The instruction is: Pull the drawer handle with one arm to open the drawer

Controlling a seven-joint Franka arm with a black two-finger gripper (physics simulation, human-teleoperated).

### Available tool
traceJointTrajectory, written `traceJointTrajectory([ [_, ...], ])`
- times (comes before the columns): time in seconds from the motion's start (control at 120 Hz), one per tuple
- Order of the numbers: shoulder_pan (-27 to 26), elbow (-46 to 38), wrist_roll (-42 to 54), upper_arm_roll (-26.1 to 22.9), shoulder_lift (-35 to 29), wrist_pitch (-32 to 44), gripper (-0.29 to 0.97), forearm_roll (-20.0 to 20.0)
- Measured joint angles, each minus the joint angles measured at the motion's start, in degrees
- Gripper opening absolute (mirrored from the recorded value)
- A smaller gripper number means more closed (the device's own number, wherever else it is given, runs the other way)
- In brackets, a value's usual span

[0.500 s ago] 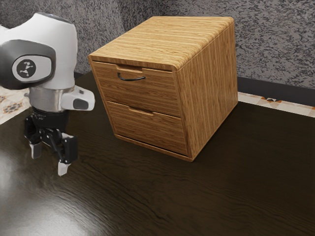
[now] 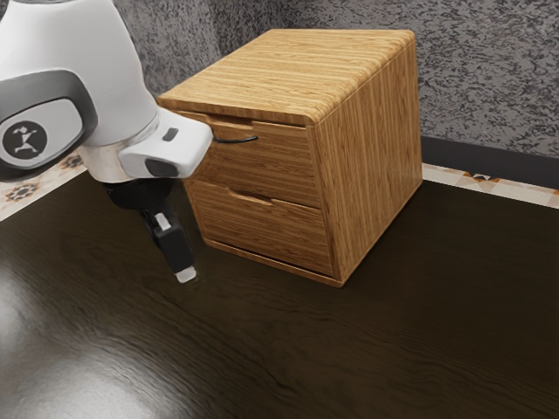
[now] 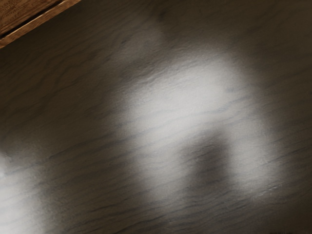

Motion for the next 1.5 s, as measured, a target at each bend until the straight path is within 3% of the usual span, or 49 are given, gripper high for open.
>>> traceJointTrajectory([
  [0.075, -0.39, -3.2, 6.61, 0.43, -3.52, 3.29, 0.68, -0.23],
  [0.208, -13.4, -7.76, 15.06, 11.04, -8.34, 9.29, 0.68, 6.11],
  [0.5, -26.04, -5.31, 28.21, 24.34, -6.83, 18.21, 0.68, 17.05],
  [0.642, -18.37, -1.19, 33.28, 20.53, -1.08, 21.2, 0.68, 13.97],
  [0.883, -18.81, -2.1, 41.29, 20.7, -1.29, 23.78, 0.68, 12.16],
  [1.1, -30.3, 0.61, 47.13, 33.89, 0.78, 25.88, 0.68, 12.27],
  [1.5, -39.59, 6.08, 53.15, 45.19, 6.47, 27.43, 0.68, 11.67],
])
